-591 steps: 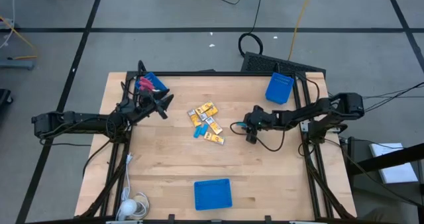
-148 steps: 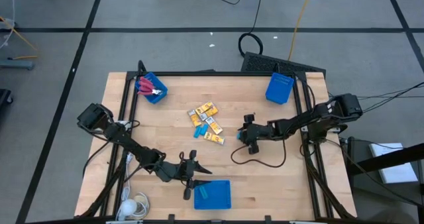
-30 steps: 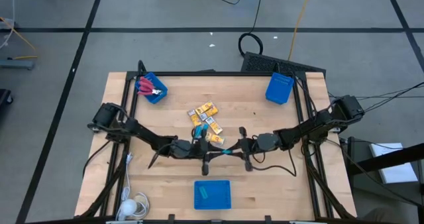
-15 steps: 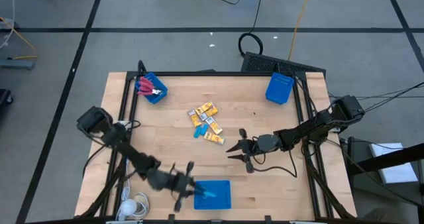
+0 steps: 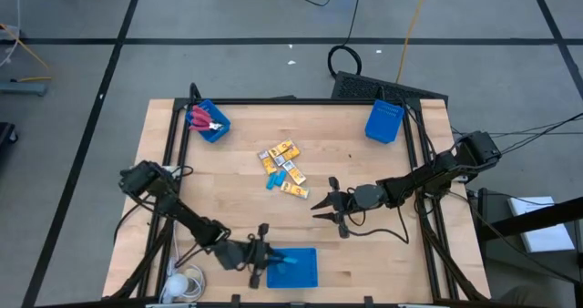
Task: Pick & Place School Supplies
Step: Put the blue eraser into the bottom blue bin
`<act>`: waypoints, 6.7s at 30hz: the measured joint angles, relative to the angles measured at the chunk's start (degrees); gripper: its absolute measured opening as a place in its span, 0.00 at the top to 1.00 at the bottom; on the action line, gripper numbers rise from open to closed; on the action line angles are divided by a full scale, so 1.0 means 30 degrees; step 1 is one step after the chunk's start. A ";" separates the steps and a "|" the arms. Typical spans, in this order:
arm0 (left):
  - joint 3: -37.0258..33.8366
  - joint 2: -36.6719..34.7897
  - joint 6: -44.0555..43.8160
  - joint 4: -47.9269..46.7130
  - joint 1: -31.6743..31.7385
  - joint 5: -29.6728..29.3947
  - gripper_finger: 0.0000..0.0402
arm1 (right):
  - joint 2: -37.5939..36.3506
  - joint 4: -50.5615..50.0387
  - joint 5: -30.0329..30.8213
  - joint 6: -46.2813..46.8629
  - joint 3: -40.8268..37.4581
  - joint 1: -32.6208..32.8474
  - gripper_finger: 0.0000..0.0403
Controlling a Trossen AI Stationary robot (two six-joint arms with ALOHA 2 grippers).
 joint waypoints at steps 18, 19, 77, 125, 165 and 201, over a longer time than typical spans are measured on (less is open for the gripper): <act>0.0000 0.0167 -0.2469 -0.0058 0.1110 0.1512 0.68 | 0.0007 -0.0209 0.0000 0.0000 0.0000 0.0000 0.78; 0.0000 0.0167 -0.2469 -0.0044 0.1110 0.1512 0.68 | 0.0007 -0.0209 -0.0007 0.0000 0.0000 0.0000 0.77; 0.0073 -0.2099 -1.3769 -1.7386 1.0720 0.0195 0.37 | 0.0015 -0.0209 0.0058 -0.0153 -0.0007 -0.0095 0.78; -0.0066 -0.4357 -1.1452 -1.7312 0.4921 -0.2451 0.77 | 0.0015 -0.0544 0.0058 -0.0139 -0.0007 -0.0095 0.77; 0.9726 0.0641 0.0335 -1.7188 0.0880 0.4484 0.77 | 0.0015 -0.0631 0.0058 -0.0138 -0.0007 -0.0095 0.77; 0.9690 0.0612 -0.2855 -1.8058 0.1897 0.4783 0.59 | 0.0015 -0.0638 0.0058 -0.0138 -0.0007 -0.0095 0.77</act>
